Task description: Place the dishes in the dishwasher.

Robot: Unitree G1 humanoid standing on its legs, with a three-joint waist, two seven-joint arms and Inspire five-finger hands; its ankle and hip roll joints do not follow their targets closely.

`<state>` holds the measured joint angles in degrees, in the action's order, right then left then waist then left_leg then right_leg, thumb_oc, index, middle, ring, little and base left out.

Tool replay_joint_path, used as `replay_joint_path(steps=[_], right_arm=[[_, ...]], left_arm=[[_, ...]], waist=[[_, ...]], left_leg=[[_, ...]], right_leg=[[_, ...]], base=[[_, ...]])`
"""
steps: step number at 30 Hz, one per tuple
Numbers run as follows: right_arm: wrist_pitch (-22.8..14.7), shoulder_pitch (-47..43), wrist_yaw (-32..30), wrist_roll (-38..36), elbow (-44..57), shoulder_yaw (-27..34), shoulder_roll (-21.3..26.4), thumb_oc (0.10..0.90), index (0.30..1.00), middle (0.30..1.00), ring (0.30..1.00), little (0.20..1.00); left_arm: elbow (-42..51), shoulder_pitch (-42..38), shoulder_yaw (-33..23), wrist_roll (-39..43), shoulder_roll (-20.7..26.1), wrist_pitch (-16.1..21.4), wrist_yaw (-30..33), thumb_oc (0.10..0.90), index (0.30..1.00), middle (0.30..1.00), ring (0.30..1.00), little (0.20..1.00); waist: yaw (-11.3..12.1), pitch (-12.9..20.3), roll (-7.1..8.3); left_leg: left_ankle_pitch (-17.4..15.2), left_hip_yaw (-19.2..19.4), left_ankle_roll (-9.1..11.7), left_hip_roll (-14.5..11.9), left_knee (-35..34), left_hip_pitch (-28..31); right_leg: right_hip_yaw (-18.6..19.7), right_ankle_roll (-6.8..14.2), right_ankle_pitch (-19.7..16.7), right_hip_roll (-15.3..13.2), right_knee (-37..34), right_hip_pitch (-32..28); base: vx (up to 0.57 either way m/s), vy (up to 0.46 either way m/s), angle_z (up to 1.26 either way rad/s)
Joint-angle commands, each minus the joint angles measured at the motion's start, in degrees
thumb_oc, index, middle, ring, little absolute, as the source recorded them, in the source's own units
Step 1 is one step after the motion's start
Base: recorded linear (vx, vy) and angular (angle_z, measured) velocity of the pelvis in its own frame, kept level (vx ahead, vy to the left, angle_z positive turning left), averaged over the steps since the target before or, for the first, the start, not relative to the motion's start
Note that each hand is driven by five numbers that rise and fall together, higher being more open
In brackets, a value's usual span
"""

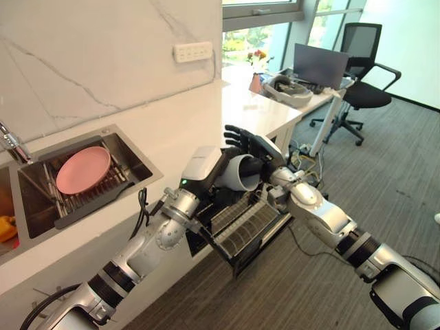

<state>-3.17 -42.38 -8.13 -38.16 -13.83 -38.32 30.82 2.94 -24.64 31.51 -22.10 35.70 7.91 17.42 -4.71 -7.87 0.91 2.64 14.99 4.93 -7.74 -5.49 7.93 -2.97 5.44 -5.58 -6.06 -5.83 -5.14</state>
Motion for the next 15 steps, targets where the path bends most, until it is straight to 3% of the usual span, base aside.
replay_joint_path(steps=[1,7,8,9,10,15], right_arm=[[-3.72,-10.60,-0.60,2.20,-1.93,2.15,-5.45,0.800,0.900,0.900,0.900,0.900],[-3.59,-9.93,-0.45,2.55,-3.29,1.94,-7.46,0.800,0.900,0.900,0.900,0.900],[-3.22,-9.10,-0.32,2.39,-3.93,2.01,-8.12,0.504,0.455,0.455,0.455,0.455],[-3.22,-9.10,-0.32,2.39,-3.93,2.01,-8.12,0.504,0.455,0.455,0.455,0.455],[-3.27,-8.32,-0.40,2.26,-5.09,2.08,-8.80,0.400,0.300,0.300,0.300,0.300],[-4.43,-4.47,-1.34,-0.84,-4.92,4.70,-9.81,0.400,0.300,0.300,0.300,0.300]], left_arm=[[7.26,-14.43,7.88,-0.71,-5.87,10.07,2.20,0.400,0.300,0.300,0.300,0.300],[7.30,-14.71,7.66,-1.11,-6.09,9.94,2.41,0.400,0.300,0.300,0.300,0.300],[7.57,-14.87,7.42,-1.54,-6.08,9.93,2.41,0.400,0.300,0.300,0.300,0.300],[7.57,-14.87,7.42,-1.54,-6.08,9.93,2.41,0.400,0.300,0.300,0.300,0.300],[8.28,-14.75,6.97,-2.09,-5.69,9.96,2.77,0.400,0.300,0.300,0.300,0.300],[10.22,-13.65,4.40,-2.59,-5.22,9.67,4.22,0.400,0.300,0.300,0.300,0.300]], waist=[[0.49,2.99,1.25],[0.39,3.01,1.11],[0.36,2.98,0.95],[0.36,2.98,0.95],[0.39,2.92,0.90],[0.21,2.70,1.00]], left_leg=[[-3.14,0.55,3.36,-2.23,0.49,1.14],[-3.25,0.59,3.35,-2.20,0.49,1.24],[-3.28,0.63,3.36,-2.23,0.49,1.31],[-3.28,0.63,3.36,-2.23,0.49,1.31],[-3.34,0.69,3.34,-2.22,0.49,1.42],[-3.50,0.89,3.24,-2.19,0.49,1.43]], right_leg=[[-2.87,4.43,7.59,-4.35,0.83,-4.51],[-2.88,4.45,7.61,-4.41,0.83,-4.57],[-2.89,4.45,7.66,-4.46,0.83,-4.60],[-2.89,4.45,7.66,-4.46,0.83,-4.60],[-2.90,4.47,7.62,-4.50,0.83,-4.62],[-2.48,4.57,7.51,-4.54,0.83,-4.30]], base=[[0.00,0.000,0.00],[0.00,0.000,0.00],[0.00,0.000,0.00],[0.00,0.000,0.00],[0.00,0.000,0.00],[0.00,0.000,0.00]])
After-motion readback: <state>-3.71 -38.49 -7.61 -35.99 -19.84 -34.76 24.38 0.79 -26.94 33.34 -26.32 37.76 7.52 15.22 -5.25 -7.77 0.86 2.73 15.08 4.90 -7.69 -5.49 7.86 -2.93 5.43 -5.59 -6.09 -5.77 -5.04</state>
